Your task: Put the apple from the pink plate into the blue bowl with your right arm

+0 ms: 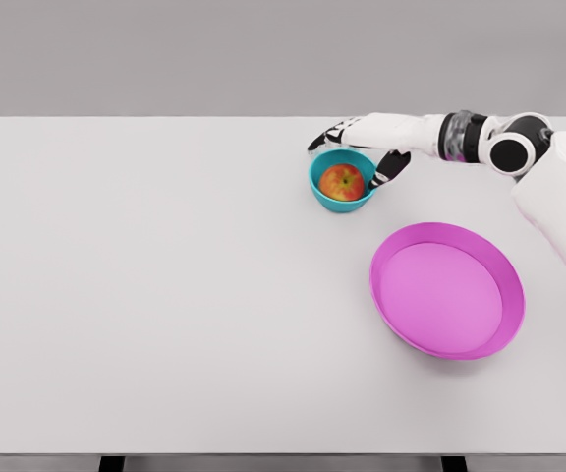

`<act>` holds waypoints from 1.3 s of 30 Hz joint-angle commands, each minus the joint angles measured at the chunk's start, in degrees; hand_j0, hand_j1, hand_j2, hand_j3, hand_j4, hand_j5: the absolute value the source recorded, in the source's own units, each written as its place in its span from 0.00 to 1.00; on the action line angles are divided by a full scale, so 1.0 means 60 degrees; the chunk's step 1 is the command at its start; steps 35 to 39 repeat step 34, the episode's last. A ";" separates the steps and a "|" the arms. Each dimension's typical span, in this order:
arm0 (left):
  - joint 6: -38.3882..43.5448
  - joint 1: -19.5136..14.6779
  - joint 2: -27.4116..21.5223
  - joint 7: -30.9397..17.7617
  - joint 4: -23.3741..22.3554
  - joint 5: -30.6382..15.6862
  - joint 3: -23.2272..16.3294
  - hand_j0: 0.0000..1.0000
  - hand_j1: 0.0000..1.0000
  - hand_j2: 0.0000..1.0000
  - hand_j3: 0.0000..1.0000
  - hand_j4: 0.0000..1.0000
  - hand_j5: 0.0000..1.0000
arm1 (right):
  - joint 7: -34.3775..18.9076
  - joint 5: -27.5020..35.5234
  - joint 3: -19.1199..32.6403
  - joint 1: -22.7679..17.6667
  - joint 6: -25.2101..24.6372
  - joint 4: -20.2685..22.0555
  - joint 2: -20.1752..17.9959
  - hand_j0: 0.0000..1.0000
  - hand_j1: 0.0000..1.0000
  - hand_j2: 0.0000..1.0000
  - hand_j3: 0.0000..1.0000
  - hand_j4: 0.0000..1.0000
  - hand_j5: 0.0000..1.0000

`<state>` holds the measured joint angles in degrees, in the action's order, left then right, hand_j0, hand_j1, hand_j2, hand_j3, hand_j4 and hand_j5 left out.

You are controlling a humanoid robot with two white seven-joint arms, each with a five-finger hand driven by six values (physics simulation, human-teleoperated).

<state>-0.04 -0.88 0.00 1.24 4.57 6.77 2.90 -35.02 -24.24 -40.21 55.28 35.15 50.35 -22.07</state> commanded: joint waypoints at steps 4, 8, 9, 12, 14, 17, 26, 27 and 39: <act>-0.0007 0.0000 0.0000 -0.0001 0.0000 -0.0001 -0.0001 1.00 1.00 1.00 1.00 1.00 1.00 | 0.0004 0.0158 0.0387 0.0000 -0.0025 0.1465 -0.0848 1.00 1.00 1.00 1.00 1.00 1.00; 0.0007 0.0000 0.0000 -0.0001 0.0000 -0.0001 -0.0001 1.00 1.00 1.00 1.00 1.00 1.00 | 0.0004 0.0362 0.1676 -0.0935 -0.0025 0.3602 -0.2165 1.00 1.00 1.00 1.00 1.00 1.00; 0.0007 0.0000 0.0000 -0.0001 0.0000 0.0014 -0.0001 1.00 1.00 1.00 1.00 1.00 1.00 | 0.0004 0.0524 0.1984 -0.1434 -0.0025 0.4146 -0.2546 1.00 1.00 1.00 1.00 1.00 1.00; -0.0007 0.0000 0.0000 -0.0001 0.0000 -0.0001 -0.0001 1.00 1.00 1.00 1.00 1.00 1.00 | 0.0004 0.0641 0.3170 -0.2489 -0.0025 0.4645 -0.3016 1.00 1.00 1.00 1.00 1.00 1.00; 0.0007 0.0000 0.0000 -0.0001 0.0000 -0.0001 -0.0001 1.00 1.00 1.00 1.00 1.00 1.00 | 0.0004 0.1065 0.4181 -0.3046 -0.0025 0.4601 -0.3075 1.00 1.00 1.00 1.00 1.00 1.00; -0.0007 0.0000 0.0000 -0.0001 0.0000 0.0014 -0.0001 1.00 1.00 1.00 1.00 1.00 1.00 | 0.0004 0.1608 0.5734 -0.3983 -0.0025 0.4674 -0.3002 1.00 1.00 1.00 1.00 1.00 1.00; -0.0007 0.0000 0.0000 -0.0001 0.0000 -0.0001 -0.0001 1.00 1.00 1.00 1.00 1.00 1.00 | 0.0004 0.1608 0.6160 -0.5317 -0.0025 0.5216 -0.2972 1.00 1.00 1.00 1.00 1.00 1.00; -0.0007 0.0000 0.0000 -0.0001 0.0000 -0.0001 -0.0001 1.00 1.00 1.00 1.00 1.00 1.00 | 0.0004 0.1608 0.6160 -0.5361 -0.0025 0.5216 -0.2958 1.00 1.00 1.00 1.00 1.00 1.00; -0.0007 0.0000 0.0000 0.0013 0.0015 0.0014 0.0014 1.00 1.00 1.00 1.00 1.00 1.00 | 0.0004 0.1579 0.6145 -0.5478 -0.0025 0.5187 -0.2914 1.00 1.00 1.00 1.00 1.00 1.00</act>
